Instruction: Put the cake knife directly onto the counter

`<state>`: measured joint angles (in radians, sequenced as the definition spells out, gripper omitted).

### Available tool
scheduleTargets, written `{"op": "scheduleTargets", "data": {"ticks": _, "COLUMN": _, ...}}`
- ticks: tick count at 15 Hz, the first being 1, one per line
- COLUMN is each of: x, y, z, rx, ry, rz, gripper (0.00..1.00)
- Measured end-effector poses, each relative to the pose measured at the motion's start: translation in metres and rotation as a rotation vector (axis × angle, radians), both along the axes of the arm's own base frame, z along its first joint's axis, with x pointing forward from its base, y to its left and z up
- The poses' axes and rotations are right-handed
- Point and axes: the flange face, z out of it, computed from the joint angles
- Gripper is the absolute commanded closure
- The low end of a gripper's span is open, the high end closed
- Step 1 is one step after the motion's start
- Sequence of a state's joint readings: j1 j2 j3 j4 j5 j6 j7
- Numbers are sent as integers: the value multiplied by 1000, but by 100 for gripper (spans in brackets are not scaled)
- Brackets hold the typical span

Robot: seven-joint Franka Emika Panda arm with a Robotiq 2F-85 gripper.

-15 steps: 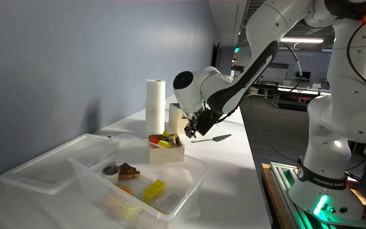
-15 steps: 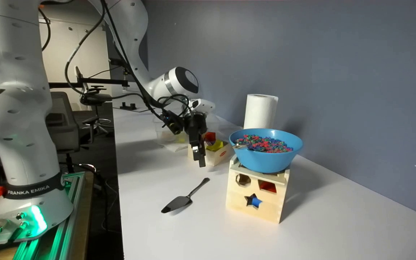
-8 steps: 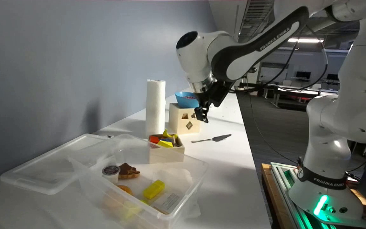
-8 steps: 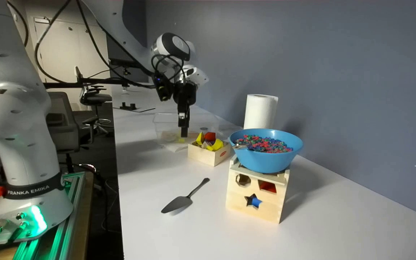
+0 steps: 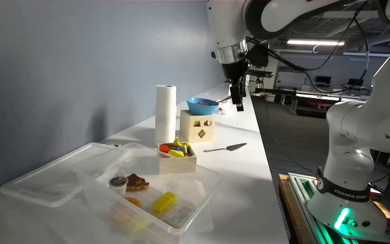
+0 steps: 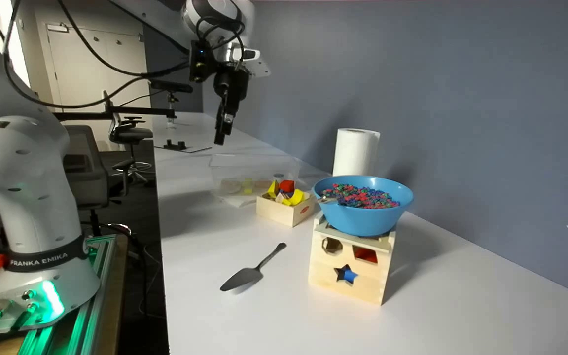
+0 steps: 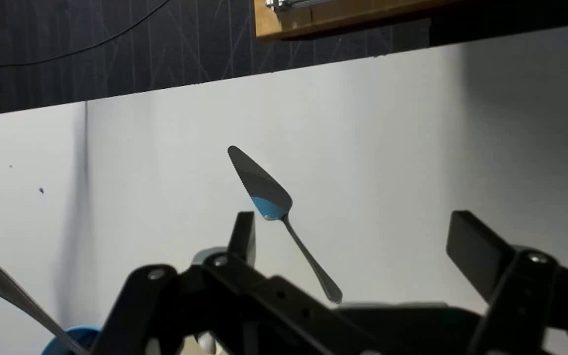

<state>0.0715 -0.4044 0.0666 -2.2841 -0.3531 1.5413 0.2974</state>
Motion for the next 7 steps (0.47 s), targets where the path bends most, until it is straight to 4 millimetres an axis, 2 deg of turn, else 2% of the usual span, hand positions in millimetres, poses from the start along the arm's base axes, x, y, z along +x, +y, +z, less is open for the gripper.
{"op": "scheduleTargets", "data": {"ticks": 2, "x": -2, "y": -1, "z": 4, "rx": 4, "ry": -3, "rz": 4, "gripper": 0}}
{"op": "scheduleTargets", "data": {"ticks": 7, "x": 0, "y": 0, "z": -1, "rx": 1, "ry": 7, "rz": 3, "gripper": 0}}
